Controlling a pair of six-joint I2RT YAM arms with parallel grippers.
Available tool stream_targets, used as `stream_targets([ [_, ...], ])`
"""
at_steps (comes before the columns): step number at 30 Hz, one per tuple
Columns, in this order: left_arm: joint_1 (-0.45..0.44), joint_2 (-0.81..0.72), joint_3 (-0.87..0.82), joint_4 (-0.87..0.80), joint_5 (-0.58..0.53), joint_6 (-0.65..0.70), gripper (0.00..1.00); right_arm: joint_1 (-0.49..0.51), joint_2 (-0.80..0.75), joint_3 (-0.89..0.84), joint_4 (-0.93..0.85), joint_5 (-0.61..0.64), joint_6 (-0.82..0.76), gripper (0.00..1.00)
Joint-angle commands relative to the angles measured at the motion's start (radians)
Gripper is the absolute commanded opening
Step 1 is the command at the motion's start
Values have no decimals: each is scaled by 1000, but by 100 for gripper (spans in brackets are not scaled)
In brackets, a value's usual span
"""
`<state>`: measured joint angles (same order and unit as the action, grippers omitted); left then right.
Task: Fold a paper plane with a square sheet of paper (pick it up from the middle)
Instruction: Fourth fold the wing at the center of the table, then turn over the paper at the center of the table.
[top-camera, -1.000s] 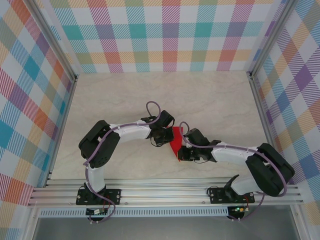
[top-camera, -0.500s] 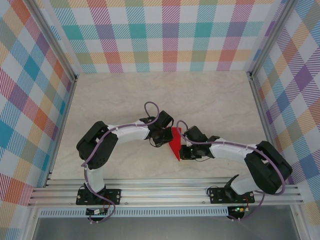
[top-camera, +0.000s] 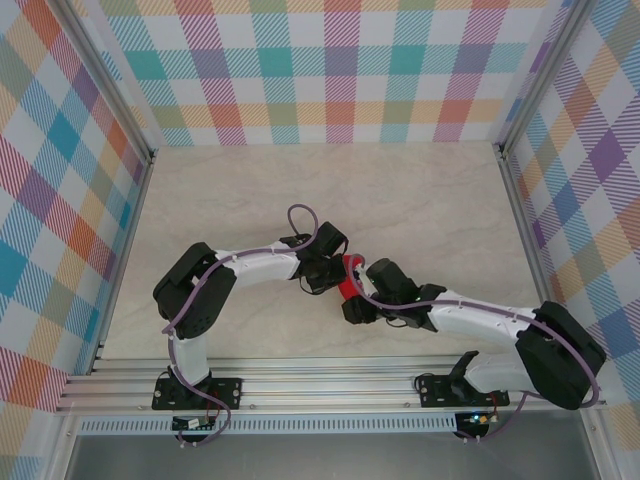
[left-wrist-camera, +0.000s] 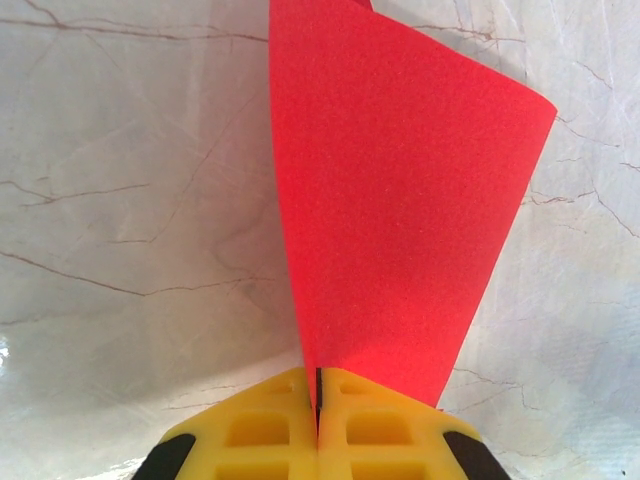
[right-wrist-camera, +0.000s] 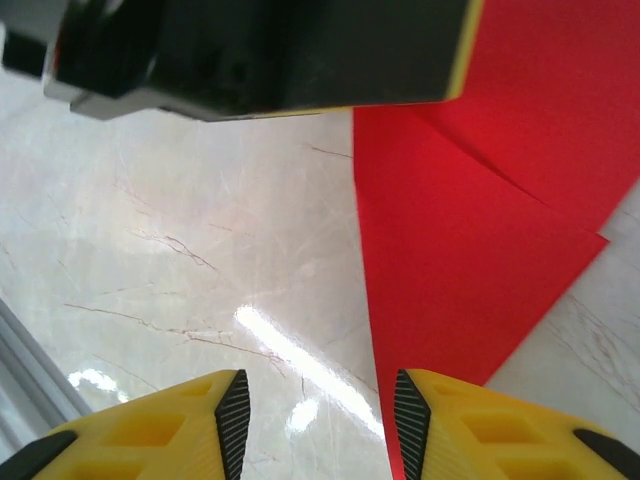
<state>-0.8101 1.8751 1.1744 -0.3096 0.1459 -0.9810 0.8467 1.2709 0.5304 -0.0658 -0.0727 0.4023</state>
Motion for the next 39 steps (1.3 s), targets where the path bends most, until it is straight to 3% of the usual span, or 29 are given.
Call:
stream_targets([
  [1,-6,-26,14,-16,7,-20,0,31,15,-17,76,130,-64,46],
  [11,-7,-31,22,-29,4,-24,0,104,116,-57,283,247,-217,47],
  [25,-7,-37,20,-31,6,-21,0,153,175,-91,350,374,-266,43],
  [36,-7,-45,23,-33,6,-19,0,155,150,-93,331,398,-261,22],
  [39,-7,-46,24,-33,6,-21,0,154,153,-88,320,404,-261,21],
])
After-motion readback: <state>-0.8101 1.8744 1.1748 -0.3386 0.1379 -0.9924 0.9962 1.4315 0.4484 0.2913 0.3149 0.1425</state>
